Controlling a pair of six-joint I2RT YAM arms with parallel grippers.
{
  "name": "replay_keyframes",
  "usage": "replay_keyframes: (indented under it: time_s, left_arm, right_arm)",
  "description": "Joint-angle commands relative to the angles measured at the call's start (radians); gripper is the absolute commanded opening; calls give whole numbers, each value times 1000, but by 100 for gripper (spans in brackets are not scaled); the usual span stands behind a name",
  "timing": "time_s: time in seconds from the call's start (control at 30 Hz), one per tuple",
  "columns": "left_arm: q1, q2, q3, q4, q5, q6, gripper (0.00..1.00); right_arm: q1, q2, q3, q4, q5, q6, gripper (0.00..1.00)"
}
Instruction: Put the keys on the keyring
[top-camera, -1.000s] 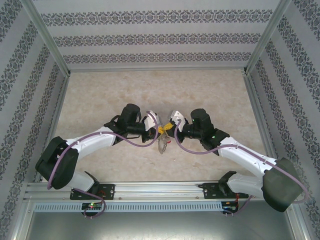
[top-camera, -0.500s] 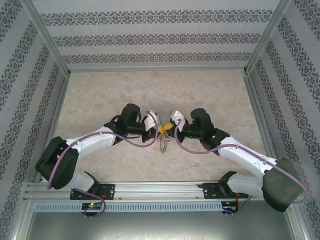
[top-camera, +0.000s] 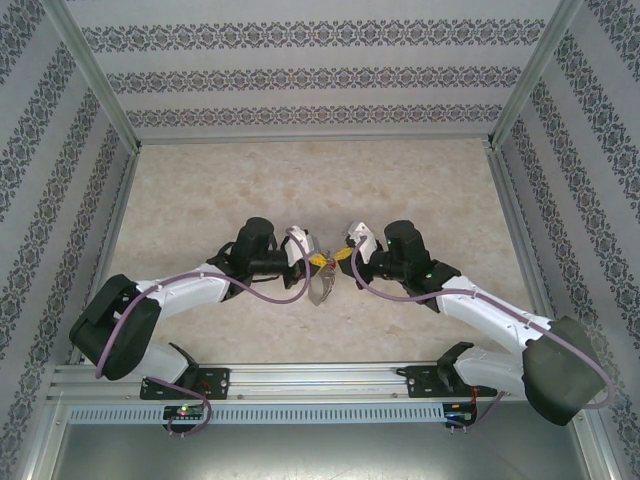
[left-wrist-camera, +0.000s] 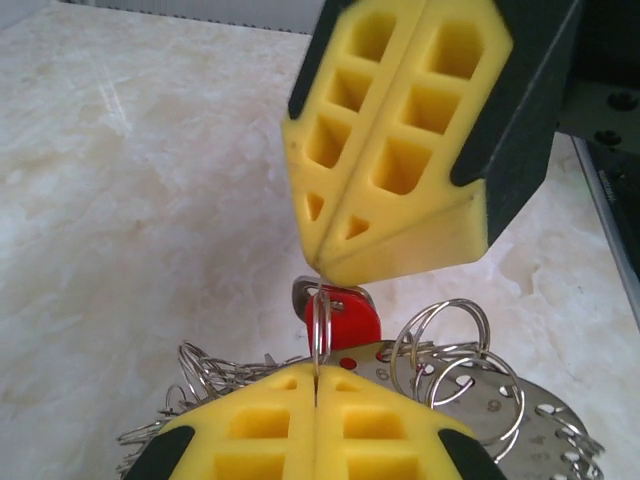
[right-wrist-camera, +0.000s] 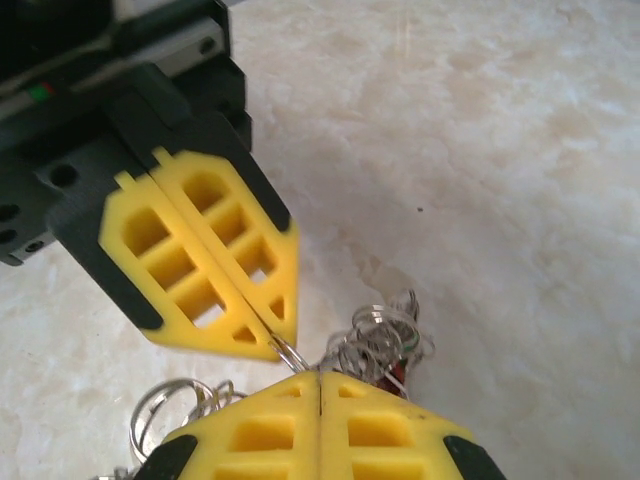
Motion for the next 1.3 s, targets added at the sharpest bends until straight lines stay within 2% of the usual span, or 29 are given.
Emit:
replay_keyframes:
  time_s: [0.0, 0.1, 0.23, 0.27, 0.33, 0.37, 0.53, 0.9, 1.03, 1.27]
  left_arm:
    - [-1, -1, -38, 157, -20, -61, 0]
    - [-1, 21, -67, 254, -27, -95, 0]
    - [-3, 32, -39, 194, -15, -94, 1]
    - [-3, 30, -37, 188, -17, -89, 5]
    - [-3, 25, -25, 151, -21, -77, 20]
    - [-3, 21, -8, 110, -7, -57, 24]
    - [-8, 27, 60, -13, 40, 9, 35]
    - [-9, 82, 194, -276, 106, 142, 36]
    - [-9, 92, 199, -282, 104, 138, 36]
    - [-9, 99, 218, -276, 72, 132, 29]
  right_arm:
    - [-20, -10, -15, 45, 64, 66, 0]
    - [-24, -9, -13, 61, 52, 78, 0]
    - [-14, -22, 5, 76, 16, 78, 0]
    - [-14, -25, 9, 75, 14, 72, 0]
    - [-14, -24, 16, 69, 2, 63, 0]
    - [-13, -24, 19, 65, -8, 60, 0]
    - [-7, -27, 29, 58, -34, 48, 0]
    - [6, -18, 50, 70, -40, 29, 0]
    - [8, -17, 53, 72, -49, 30, 0]
    - [16, -21, 55, 72, -65, 24, 0]
